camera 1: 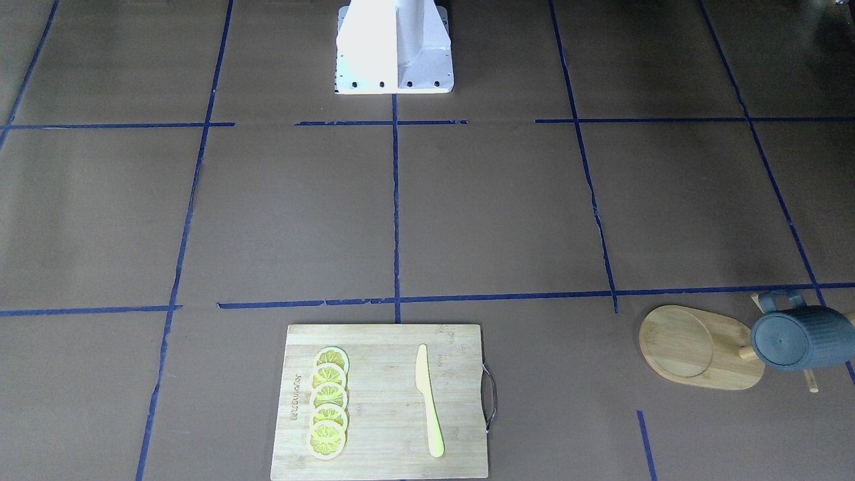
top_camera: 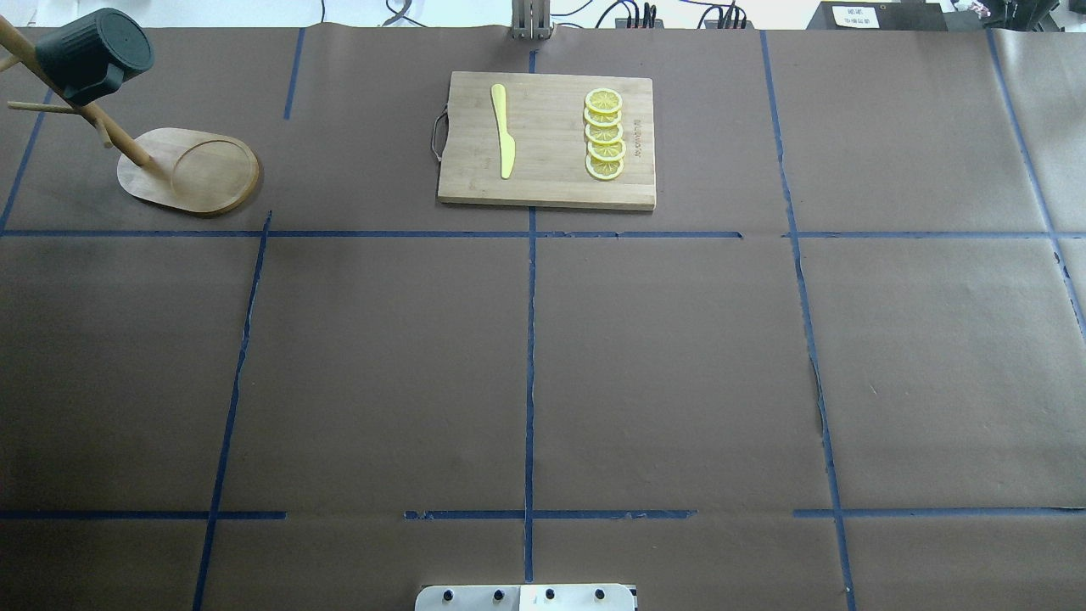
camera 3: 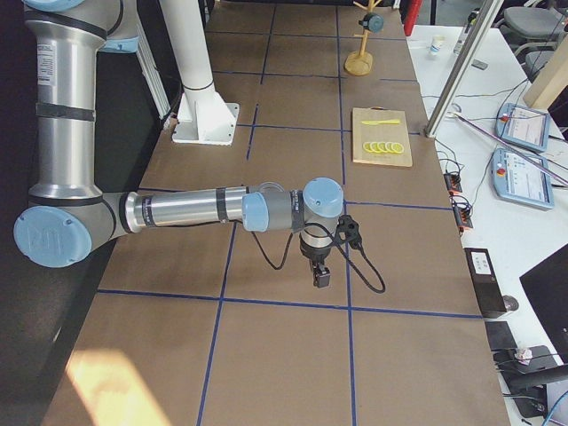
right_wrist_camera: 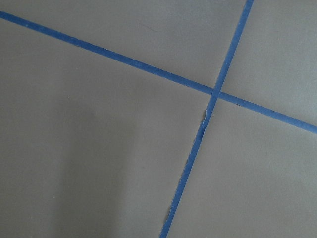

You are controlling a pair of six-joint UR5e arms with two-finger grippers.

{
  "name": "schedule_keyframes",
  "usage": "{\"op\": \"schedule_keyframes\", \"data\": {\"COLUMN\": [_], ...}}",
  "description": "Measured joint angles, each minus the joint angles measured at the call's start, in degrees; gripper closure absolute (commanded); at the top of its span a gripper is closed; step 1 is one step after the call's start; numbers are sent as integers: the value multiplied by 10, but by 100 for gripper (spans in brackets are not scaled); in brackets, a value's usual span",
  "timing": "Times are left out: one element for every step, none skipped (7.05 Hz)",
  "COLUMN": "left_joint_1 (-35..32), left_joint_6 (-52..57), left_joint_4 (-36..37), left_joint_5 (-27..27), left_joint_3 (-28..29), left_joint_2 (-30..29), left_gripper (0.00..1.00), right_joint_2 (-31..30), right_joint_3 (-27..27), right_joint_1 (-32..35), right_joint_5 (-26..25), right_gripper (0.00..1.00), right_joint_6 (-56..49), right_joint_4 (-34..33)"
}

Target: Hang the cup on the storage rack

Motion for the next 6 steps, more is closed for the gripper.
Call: {"op": "schedule_keyframes", "data": {"left_joint_1": [0,0,0,0,0,0], "left_joint_6": [-1,-2,-1,0,1,3], "left_joint_4": [35,51,56,57,58,58], "left_joint_5": [-1,-3,-3,-3,-4,-4], "left_joint_3": [-4,-8,-12,-14,-15,-16], "left_joint_2": [-21,-28,-28,-26,-21,-15], "left_gripper": [0,0,0,0,0,0], "right_joint_2": [0,-1,-1,-1,-2,-4], "right_joint_3": [0,0,0,0,-1,-3], "right_joint_1": [0,0,0,0,0,0], "right_joint_5": [0,0,0,0,0,0], "right_gripper": [0,0,0,0,0,0], "right_joint_6": [0,0,0,0,0,0], "right_joint_4": [0,0,0,0,0,-1]}}
